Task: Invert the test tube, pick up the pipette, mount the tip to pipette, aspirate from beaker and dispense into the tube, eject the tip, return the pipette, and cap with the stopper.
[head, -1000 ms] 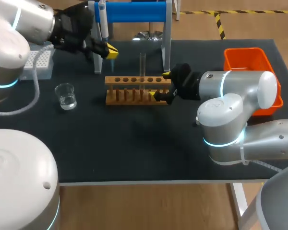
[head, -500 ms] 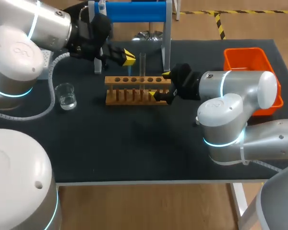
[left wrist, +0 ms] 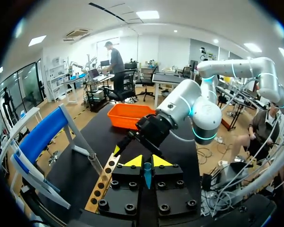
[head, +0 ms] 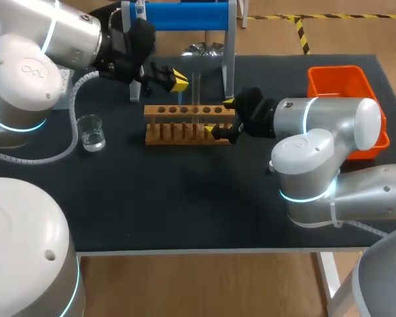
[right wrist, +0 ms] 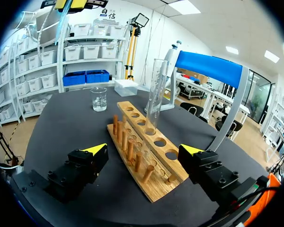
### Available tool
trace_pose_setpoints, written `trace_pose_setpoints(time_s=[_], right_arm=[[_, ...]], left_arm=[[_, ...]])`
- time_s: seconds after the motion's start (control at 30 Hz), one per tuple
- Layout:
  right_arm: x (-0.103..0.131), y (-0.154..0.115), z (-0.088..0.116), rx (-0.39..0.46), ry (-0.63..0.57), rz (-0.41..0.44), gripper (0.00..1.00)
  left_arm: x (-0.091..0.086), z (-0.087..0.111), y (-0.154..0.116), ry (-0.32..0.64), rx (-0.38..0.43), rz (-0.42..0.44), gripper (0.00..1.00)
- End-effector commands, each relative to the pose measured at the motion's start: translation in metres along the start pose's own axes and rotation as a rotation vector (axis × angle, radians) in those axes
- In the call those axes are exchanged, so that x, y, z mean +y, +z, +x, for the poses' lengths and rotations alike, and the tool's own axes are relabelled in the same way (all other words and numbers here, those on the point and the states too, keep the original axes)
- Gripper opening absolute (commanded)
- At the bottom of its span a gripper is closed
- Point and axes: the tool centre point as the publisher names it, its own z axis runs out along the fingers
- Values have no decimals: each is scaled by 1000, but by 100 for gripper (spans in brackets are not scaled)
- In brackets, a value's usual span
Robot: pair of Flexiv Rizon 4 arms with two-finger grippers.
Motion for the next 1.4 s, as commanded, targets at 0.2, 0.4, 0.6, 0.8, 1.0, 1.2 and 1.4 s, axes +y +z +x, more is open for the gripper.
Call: trace_pose_setpoints(time_s=[0.2,0.4,0.6,0.8,1.0,1.2,1.4], right_arm=[[5,-29,-4,29,-2,-44,100],[20,-55,-2,89,-4,-122,100],[35,-74,10,199,-13,-195,100],[53,-85,21,292,4,-268,100],[70,-92,35,343,0,-319,100],[85,-90,47,378,-11,-359,100],[96,-87,58,409,-19,-384,100]], left_arm=[[-1,-1,0,-1,2,-4,0],[-1,-1,0,-1,2,-4,0],[-1,-1,0,-1,2,-4,0],[-1,-1,0,-1,2,-4,0],[-1,-1,0,-1,2,-4,0],[0,0,0,-1,-3,0,0],[1,6,-3,11,-24,36,0]])
